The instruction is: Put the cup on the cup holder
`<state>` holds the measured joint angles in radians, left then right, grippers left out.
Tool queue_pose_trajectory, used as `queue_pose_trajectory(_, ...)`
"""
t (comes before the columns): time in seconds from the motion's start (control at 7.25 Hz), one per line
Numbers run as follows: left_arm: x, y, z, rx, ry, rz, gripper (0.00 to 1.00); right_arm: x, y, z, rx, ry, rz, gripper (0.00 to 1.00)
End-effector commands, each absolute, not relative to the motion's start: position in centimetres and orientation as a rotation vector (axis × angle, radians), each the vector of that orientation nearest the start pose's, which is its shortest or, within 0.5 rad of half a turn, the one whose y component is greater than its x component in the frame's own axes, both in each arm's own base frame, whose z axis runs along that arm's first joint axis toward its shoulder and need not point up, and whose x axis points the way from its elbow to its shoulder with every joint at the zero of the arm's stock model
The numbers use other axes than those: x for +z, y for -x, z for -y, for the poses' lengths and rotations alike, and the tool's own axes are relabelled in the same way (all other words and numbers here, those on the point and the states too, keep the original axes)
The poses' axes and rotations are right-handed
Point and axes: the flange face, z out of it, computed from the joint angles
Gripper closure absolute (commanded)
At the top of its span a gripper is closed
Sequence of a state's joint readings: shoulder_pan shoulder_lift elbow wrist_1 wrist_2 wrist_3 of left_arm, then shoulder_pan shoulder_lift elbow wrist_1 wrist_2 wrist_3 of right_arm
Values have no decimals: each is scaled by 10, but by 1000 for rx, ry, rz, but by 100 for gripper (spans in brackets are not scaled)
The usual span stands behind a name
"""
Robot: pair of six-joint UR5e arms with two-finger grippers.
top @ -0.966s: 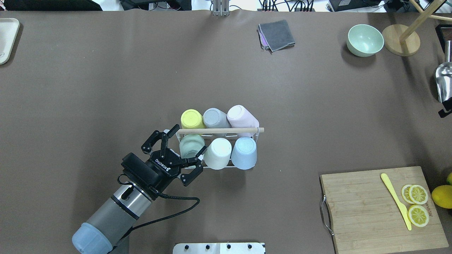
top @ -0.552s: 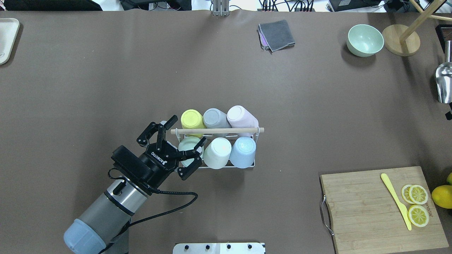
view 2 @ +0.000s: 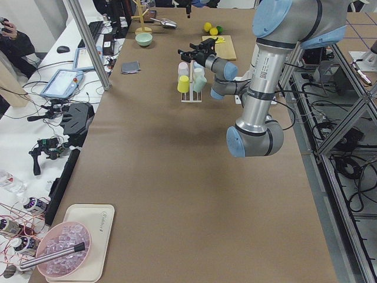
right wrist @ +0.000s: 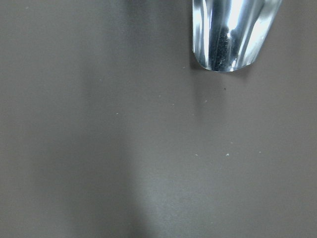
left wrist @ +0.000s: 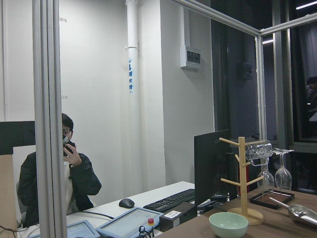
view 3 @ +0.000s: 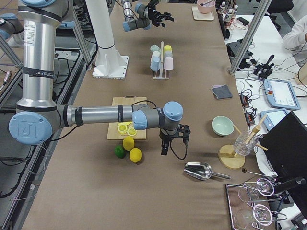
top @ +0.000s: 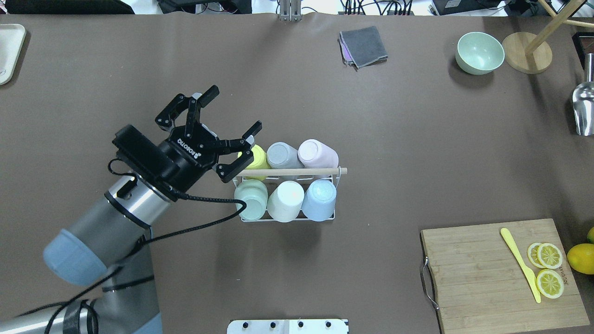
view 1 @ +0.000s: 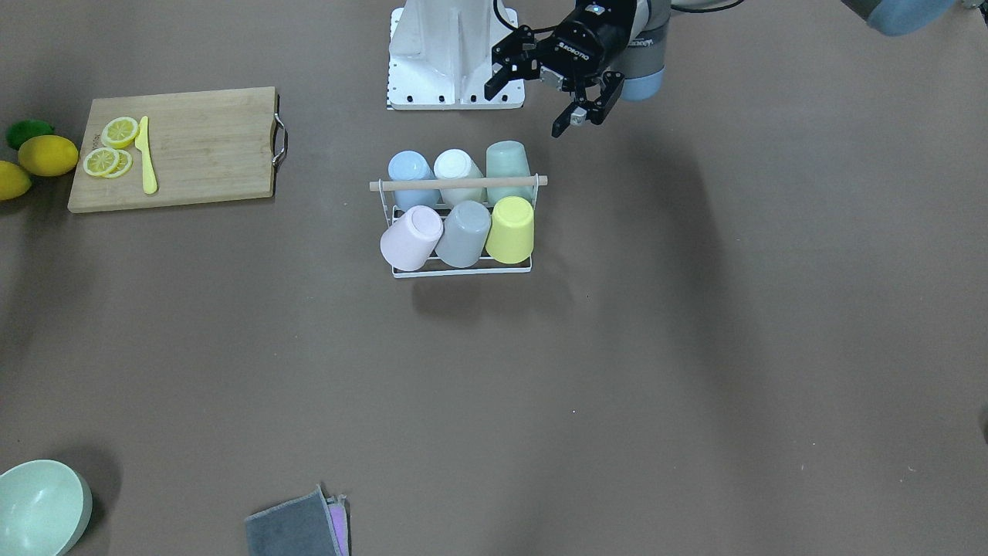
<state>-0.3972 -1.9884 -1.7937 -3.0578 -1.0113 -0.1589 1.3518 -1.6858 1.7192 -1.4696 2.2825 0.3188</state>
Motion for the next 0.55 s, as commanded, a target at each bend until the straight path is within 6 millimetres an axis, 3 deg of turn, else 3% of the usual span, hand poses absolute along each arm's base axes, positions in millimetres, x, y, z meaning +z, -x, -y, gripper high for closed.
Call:
queue_pose_trajectory(0.0,190,-305,504,342,-1588,-711,2,639,20,453,64,39,676,1)
queue_pose_trajectory(0.14,204,-289,531,371,-1472,-638,2,646,11,452,75,38,659,1)
queue_pose_trajectory(0.28,226,-283,546,335,-1361,-604,2,661,5,449,82,58,653,1)
queue_pose_trajectory(0.41,266,-285,553,300,-1197,-557,2,681,0,445,57,79,654,1)
